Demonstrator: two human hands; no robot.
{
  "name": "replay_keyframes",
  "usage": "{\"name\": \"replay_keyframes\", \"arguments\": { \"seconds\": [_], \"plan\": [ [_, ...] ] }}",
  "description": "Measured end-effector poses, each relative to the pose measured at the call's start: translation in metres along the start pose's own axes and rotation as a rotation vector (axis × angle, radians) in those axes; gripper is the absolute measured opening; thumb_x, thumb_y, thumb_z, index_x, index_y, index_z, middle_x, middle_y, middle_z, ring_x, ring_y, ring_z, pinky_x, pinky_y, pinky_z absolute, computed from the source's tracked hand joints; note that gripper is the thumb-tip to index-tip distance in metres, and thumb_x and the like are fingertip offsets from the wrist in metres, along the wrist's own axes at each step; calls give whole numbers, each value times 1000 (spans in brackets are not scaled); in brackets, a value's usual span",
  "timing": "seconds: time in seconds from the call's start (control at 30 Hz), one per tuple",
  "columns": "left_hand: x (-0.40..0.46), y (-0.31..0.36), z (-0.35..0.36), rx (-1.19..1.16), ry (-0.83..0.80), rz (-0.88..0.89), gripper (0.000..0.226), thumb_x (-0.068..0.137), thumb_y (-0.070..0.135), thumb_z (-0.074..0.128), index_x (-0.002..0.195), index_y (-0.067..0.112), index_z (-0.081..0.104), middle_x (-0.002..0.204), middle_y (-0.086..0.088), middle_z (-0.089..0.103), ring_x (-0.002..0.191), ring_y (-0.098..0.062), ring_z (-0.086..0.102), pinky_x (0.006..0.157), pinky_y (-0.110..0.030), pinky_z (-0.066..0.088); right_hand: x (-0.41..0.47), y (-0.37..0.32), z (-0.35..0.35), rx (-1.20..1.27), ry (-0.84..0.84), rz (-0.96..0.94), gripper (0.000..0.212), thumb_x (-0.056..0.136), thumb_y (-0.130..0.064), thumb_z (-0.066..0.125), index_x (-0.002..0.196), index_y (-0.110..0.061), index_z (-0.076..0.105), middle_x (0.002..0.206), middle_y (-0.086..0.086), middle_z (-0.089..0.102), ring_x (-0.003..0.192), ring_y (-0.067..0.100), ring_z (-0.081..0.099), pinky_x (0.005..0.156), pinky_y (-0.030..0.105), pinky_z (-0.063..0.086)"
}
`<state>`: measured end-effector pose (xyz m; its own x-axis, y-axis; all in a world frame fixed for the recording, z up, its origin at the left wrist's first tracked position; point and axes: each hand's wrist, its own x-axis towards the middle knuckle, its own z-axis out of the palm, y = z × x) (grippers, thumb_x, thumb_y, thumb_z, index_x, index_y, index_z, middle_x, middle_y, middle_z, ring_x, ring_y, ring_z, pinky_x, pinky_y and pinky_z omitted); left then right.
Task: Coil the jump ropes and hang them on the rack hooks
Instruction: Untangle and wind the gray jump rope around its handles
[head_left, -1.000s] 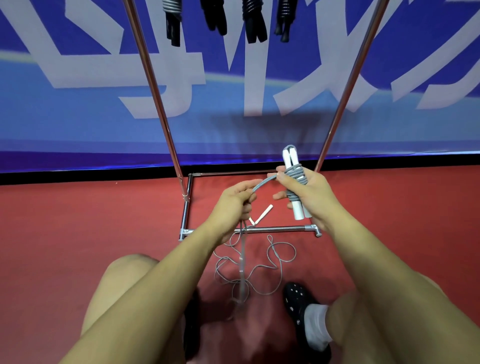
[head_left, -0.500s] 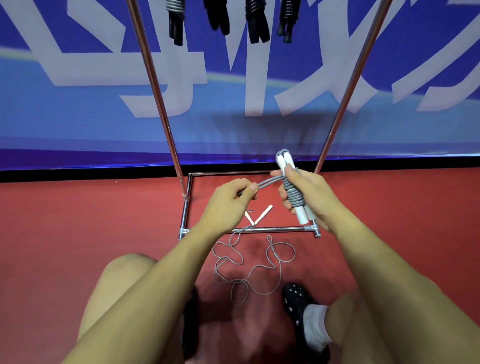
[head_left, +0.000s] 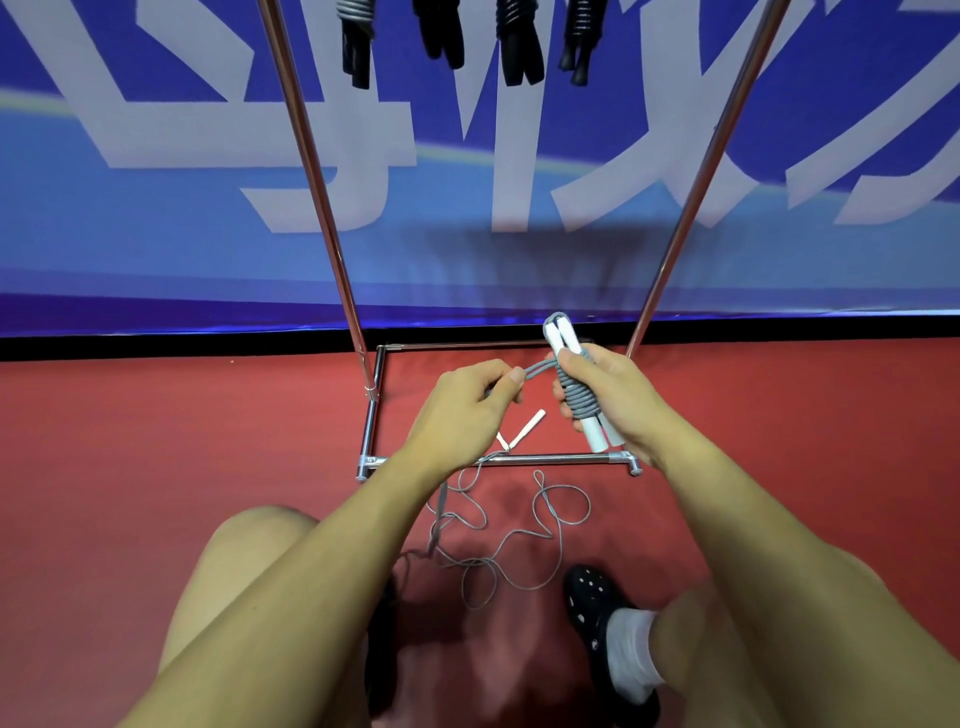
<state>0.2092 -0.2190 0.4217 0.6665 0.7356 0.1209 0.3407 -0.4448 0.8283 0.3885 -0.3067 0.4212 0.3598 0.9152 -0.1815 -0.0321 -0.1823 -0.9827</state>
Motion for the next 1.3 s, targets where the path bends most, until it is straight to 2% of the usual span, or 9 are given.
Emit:
{"name": "replay_keyframes", "arguments": {
  "seconds": [0.17, 0.3, 0.43, 0.63, 0.73, 0.93, 1.07, 1.17, 1.3],
  "plan": [
    [-2, 3, -2, 40, -69, -47, 37, 105, 31, 51, 77, 14, 69, 40, 11, 35, 43, -9, 33, 49, -26, 25, 5, 7, 5, 51, -22, 55, 44, 109, -44, 40, 121, -10, 65, 80, 6, 65, 65, 19, 59, 58, 29, 48],
    [-4, 3, -5, 51, -83, -53, 37, 105, 31, 51, 78, 14, 70, 40, 10, 35, 42, -10, 32, 48, -26, 25, 8, 16, 7, 44, -50, 48, 32, 110, -28, 40, 117, -11, 65, 87, 4, 65, 75, 16, 58, 68, 28, 47],
    [-5, 4, -4, 55, -86, -40, 38, 105, 33, 52, 76, 16, 71, 41, 9, 35, 44, -11, 30, 49, -28, 26, 5, 18, 6, -199, -98, -16, 27, 107, -32, 51, 127, -20, 65, 107, -6, 67, 91, 3, 59, 84, 23, 45],
    [-5, 5, -3, -34, -102, -82, 50, 105, 39, 42, 71, 16, 70, 50, 5, 35, 49, -16, 31, 54, -34, 28, 3, 20, 8, -420, -36, -104, 27, 102, -33, 62, 124, -18, 65, 84, -16, 58, 70, -3, 51, 74, 23, 40],
    [-4, 6, -1, -38, -82, -119, 61, 106, 50, 40, 66, 15, 71, 50, 2, 34, 50, -17, 32, 54, -34, 29, 4, 21, 8, -456, -5, -141, 31, 92, -31, 76, 121, -21, 69, 91, -14, 64, 74, -2, 54, 77, 26, 42],
    [0, 2, 0, -152, -14, -198, 55, 99, 47, 60, 65, 8, 75, 50, 0, 39, 51, -14, 28, 52, -28, 27, -5, 7, 8, -380, 31, -128, 41, 67, -27, 96, 99, -19, 73, 83, -9, 72, 68, -3, 63, 66, 16, 50],
    [-2, 7, -2, -211, -44, -186, 55, 102, 41, 58, 68, 1, 73, 39, 10, 31, 43, -8, 24, 47, -20, 24, -13, 1, 10, -206, -86, 9, 46, 73, -27, 90, 109, -13, 65, 90, -2, 74, 75, 8, 68, 70, 25, 56],
    [-3, 12, -5, -282, -56, -180, 52, 105, 31, 55, 70, -6, 68, 36, 13, 41, 36, -1, 34, 45, -11, 28, -21, -5, 10, 169, -337, 234, 52, 85, -28, 71, 130, -14, 50, 115, 14, 74, 98, 35, 74, 75, 44, 63],
    [0, 8, -12, -388, -53, -176, 54, 99, 45, 60, 66, 3, 68, 45, 0, 29, 44, -14, 20, 44, -25, 20, -27, -11, 3, 290, -535, 223, 51, 95, -21, 60, 141, -22, 38, 132, 24, 65, 102, 45, 72, 64, 40, 63]
  ]
}}
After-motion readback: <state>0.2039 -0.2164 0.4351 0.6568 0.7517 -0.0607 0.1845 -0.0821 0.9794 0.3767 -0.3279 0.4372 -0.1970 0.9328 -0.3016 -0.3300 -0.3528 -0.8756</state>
